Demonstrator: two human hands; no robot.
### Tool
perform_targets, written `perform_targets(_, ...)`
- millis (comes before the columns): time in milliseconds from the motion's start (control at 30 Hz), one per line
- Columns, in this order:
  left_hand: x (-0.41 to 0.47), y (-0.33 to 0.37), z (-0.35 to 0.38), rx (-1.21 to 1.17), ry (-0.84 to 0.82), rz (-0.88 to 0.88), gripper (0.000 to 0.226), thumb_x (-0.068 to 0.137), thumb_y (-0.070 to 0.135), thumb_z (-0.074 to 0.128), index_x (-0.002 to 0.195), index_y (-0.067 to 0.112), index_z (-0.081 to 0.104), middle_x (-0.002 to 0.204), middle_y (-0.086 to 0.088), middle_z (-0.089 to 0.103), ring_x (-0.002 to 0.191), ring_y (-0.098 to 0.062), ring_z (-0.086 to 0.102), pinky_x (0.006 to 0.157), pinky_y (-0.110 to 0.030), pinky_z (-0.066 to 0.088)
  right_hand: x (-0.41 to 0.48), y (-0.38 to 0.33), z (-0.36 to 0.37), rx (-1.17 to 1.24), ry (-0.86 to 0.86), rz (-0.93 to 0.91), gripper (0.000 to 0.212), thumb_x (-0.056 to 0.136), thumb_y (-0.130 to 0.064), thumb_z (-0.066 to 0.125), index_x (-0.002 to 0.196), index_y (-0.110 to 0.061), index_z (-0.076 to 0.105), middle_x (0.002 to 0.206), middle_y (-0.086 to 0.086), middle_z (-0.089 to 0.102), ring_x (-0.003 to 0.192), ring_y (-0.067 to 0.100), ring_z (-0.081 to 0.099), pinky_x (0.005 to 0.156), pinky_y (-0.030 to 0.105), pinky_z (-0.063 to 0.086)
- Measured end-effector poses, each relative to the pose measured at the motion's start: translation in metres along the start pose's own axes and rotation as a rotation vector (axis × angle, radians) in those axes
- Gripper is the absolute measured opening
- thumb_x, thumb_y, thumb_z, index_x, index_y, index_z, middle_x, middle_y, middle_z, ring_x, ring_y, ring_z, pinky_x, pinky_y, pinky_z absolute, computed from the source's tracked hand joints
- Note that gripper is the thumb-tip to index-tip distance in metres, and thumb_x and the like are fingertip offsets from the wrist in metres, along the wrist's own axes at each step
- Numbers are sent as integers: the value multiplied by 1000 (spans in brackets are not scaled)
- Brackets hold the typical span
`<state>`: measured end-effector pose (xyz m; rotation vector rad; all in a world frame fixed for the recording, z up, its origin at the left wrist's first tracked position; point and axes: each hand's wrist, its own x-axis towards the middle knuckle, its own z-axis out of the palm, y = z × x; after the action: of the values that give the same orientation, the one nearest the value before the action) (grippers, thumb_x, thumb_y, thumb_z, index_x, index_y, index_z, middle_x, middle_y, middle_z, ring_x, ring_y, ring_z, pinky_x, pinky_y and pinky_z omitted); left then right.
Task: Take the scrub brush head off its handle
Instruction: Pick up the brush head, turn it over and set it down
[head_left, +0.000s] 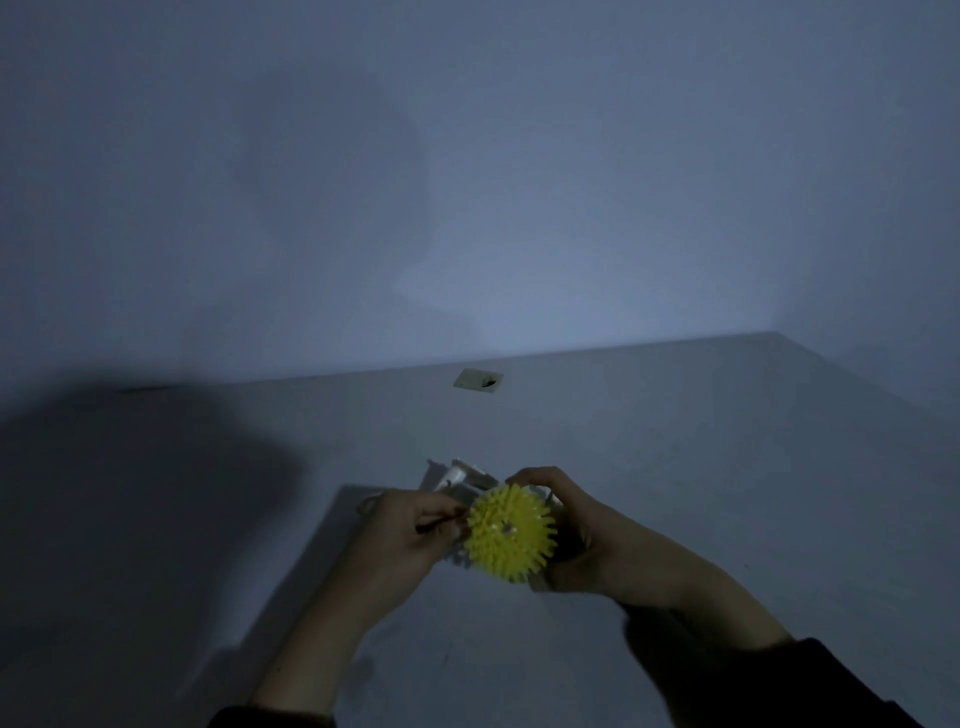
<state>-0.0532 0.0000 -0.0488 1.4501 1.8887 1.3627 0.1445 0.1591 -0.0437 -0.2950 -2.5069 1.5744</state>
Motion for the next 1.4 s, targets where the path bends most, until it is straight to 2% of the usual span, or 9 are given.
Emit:
perform_targets(167,-2,5,4,-37,-36,-12,52,91,-9,62,78,38,79,82,28,77,89,8,71,74,-8,52,-1,-2,1,-102,91,-11,66,78,-30,88,130,-37,49,118,5,73,107,33,71,92,64,54)
perform_targets(300,-3,11,5,-80,-39,52,61,87,-21,55,113,32,73,107,22,77,108,-4,70,86,-15,53,-2,-6,0,-192,128,-2,55,76,-39,89,119,-41,55,111,-6,76,101,18,73,89,54,57)
perform_targets(500,-5,10,3,-126,-204,79,52,85,12,75,132,29,63,130,10,70,120,-11,65,96,-27,54,-1,-10,0,-252,159,23,47,77,-43,87,113,-32,58,101,-1,75,91,19,71,80,47,56)
perform_targets(633,-2,8,9,-35,-184,80,54,75,27,87,125,34,67,123,13,72,113,-8,68,93,-32,57,-1,-9,1,-289,134,20,45,76,-41,90,110,-32,62,101,-9,70,87,3,66,74,28,52)
perform_targets(800,-2,2,7,140,-127,110,59,61,44,91,116,44,69,108,26,68,97,4,67,75,-8,48,1,-6,1,-389,126,35,51,73,-44,90,113,-32,61,107,-10,66,95,7,64,82,34,54)
perform_targets(1033,-2,3,8,177,-150,71,54,57,49,88,105,58,66,102,35,63,92,8,62,69,-5,46,4,-1,1,-489,98,40,54,73,-48,88,115,-33,59,109,-10,62,94,7,61,75,23,49)
perform_targets(1167,-2,3,8,219,-153,56,54,58,48,90,108,43,71,100,26,64,92,4,62,71,-7,46,6,2,1,-564,80,6,62,74,-51,86,125,-28,60,117,-5,62,99,5,56,76,7,37)
perform_targets(1300,-2,3,8,251,-160,50,52,59,43,92,106,35,73,105,17,62,93,2,61,74,-13,48,6,0,2,-591,69,-6,63,74,-50,87,127,-26,61,115,-5,62,98,7,56,77,21,43)
perform_targets(1400,-2,2,9,262,-152,58,52,58,39,94,105,33,73,107,16,62,94,3,61,73,-10,49,6,1,1,-601,72,-23,64,73,-50,87,126,-27,62,118,-5,64,97,0,50,74,5,35)
